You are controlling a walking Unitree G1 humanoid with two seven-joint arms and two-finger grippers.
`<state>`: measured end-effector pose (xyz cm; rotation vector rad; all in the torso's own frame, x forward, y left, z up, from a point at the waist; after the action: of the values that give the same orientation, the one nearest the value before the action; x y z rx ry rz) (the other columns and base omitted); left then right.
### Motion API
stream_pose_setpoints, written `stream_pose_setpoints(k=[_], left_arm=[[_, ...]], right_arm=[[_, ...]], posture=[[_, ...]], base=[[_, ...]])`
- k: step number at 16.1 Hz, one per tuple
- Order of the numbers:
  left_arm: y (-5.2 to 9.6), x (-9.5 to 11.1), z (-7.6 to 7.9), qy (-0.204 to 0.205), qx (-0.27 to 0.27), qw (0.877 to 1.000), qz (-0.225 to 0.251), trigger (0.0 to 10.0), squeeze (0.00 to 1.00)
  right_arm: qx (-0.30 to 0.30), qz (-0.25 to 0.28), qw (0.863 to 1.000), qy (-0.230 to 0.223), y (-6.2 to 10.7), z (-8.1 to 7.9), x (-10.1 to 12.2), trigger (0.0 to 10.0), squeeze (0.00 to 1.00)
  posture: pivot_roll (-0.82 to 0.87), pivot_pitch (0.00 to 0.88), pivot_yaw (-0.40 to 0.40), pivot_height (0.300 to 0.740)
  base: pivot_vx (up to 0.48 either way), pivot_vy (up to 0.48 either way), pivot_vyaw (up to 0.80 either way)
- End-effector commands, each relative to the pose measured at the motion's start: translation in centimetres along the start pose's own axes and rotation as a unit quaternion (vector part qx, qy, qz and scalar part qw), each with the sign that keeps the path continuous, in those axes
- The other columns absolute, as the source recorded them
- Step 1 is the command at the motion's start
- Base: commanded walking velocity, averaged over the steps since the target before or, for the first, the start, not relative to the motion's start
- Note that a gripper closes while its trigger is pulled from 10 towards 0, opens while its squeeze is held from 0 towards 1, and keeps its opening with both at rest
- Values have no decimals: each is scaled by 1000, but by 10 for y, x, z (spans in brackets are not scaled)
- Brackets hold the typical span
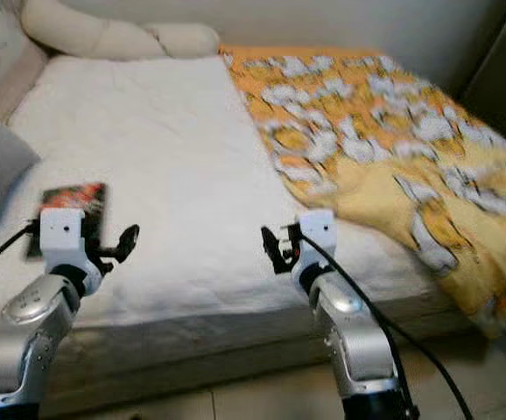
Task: Clean up the room
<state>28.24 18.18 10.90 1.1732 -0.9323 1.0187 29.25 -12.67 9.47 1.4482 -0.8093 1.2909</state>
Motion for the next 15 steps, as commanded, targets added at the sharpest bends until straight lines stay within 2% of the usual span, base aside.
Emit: stream_pose_setpoints(k=[1, 6, 9, 15], left_arm=[[0, 3, 7, -14, -11, 1000, 2, 10000, 337], [2, 0, 8, -16, -14, 1000, -4, 10000, 337], [2, 0, 8, -22, -11, 1000, -6, 10000, 345], [3, -1, 7, -27, -10, 1000, -11, 10000, 349]], right_arm=[[-6, -1, 1000, 5, 0, 4, -1, 10000, 0], [-26, 9, 1000, 16, -1, 14, 3, 10000, 0], [-35, 2, 999, 14, 0, 17, -3, 10000, 0], [-42, 3, 999, 10, -1, 20, -2, 10000, 0]], posture=[[-22, 0, -28, 740], [-48, 0, -14, 740], [-46, 0, -13, 740], [-34, 0, -10, 740]], base=[[0, -315, 0], [0, -373, 93], [0, -359, 754], [0, -355, 797]])
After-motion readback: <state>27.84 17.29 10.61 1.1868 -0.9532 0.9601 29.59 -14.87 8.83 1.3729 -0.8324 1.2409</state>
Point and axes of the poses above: a point about 5 cm out from each wrist's last joint towards the gripper, its own y axis pointing back from the gripper into the wrist, its own x axis along the axis of the wrist's last joint, z = x × y, the point moved 2 cm from there along -y, pointing out of the wrist towards the gripper, and after that the axes turned 7 degrees about y, right-handed, at the moved point
